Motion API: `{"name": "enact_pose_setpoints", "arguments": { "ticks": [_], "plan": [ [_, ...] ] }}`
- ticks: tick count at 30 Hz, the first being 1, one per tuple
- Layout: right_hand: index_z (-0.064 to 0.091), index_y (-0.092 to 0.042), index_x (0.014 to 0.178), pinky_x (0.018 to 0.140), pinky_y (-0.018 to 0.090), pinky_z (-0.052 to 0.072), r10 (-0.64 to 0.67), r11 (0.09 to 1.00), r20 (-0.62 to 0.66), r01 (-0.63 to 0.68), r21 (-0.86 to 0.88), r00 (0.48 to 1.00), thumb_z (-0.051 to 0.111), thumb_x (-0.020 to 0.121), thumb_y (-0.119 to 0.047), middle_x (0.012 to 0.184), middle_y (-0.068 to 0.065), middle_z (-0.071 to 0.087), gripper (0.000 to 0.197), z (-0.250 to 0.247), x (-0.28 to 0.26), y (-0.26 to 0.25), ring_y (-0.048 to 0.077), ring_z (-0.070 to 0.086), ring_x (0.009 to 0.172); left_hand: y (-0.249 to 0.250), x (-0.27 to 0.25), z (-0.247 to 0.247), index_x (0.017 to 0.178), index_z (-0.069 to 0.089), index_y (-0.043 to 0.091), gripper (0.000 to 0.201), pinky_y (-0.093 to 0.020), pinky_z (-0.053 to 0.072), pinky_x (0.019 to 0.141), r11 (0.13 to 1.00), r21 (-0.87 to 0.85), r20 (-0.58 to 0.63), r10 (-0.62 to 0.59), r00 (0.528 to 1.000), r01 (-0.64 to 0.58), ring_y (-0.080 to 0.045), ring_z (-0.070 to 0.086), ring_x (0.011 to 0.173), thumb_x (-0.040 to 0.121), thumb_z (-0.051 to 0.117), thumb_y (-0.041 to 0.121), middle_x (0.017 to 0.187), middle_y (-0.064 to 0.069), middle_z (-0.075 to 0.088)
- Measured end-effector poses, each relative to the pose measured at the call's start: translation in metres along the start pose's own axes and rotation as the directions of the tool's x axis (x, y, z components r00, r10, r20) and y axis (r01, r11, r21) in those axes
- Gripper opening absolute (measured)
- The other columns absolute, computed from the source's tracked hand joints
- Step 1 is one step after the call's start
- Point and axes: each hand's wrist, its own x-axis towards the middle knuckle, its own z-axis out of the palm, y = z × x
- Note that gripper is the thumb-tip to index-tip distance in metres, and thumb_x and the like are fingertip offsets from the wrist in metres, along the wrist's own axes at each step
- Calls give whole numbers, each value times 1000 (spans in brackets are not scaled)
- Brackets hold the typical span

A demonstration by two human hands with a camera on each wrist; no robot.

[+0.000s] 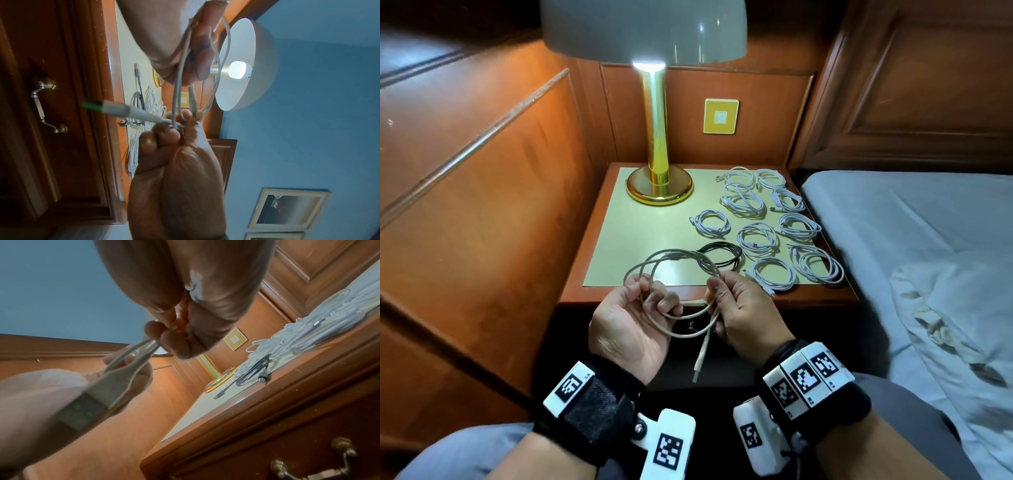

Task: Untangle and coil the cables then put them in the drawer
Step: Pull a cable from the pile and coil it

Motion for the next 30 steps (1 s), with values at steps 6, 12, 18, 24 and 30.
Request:
{"name": "enact_pose_setpoints", "arguments": {
  "ticks": [6,12,18,24,30],
  "plan": [
    [54,-5,86,41,25,48,101,971,44,-108,211,994,46,105,-21,52,-4,55,26,2,-3,-10,11,49,38,3,2,-1,76,42,15,12,-29,33,55,997,-34,10,-69,998,69,-14,31,44,84,34,14,59,2,25],
    [58,-10,83,59,37,56,-47,994,-64,53,95,997,50,101,-32,71,2,64,30,-2,-4,-9,17,63,51,5,5,1,101,50,7,18,-30,42,62,975,182,-82,-112,990,125,-18,42,52,99,32,10,61,-2,33],
    [60,-14,85,59,26,54,-195,980,-151,189,-55,969,51,100,-33,67,6,66,27,-5,-7,-13,13,68,58,5,4,-1,101,52,3,22,-32,55,64,955,295,-43,-9,999,21,-24,56,64,100,31,5,66,-9,50],
    [60,-15,86,67,38,59,-138,990,-171,140,5,976,52,101,-33,73,7,69,25,-5,-4,-14,15,72,64,3,4,-4,96,51,10,13,-37,46,71,880,470,67,46,997,-72,-28,63,81,84,50,13,80,-10,60],
    [60,-11,87,65,40,59,-134,989,-168,141,33,977,52,102,-27,74,10,68,23,-4,-6,-17,15,72,62,-4,1,-6,111,50,13,41,-24,53,57,792,607,54,49,997,-72,-18,64,66,83,77,0,80,-12,63]
  ]
}}
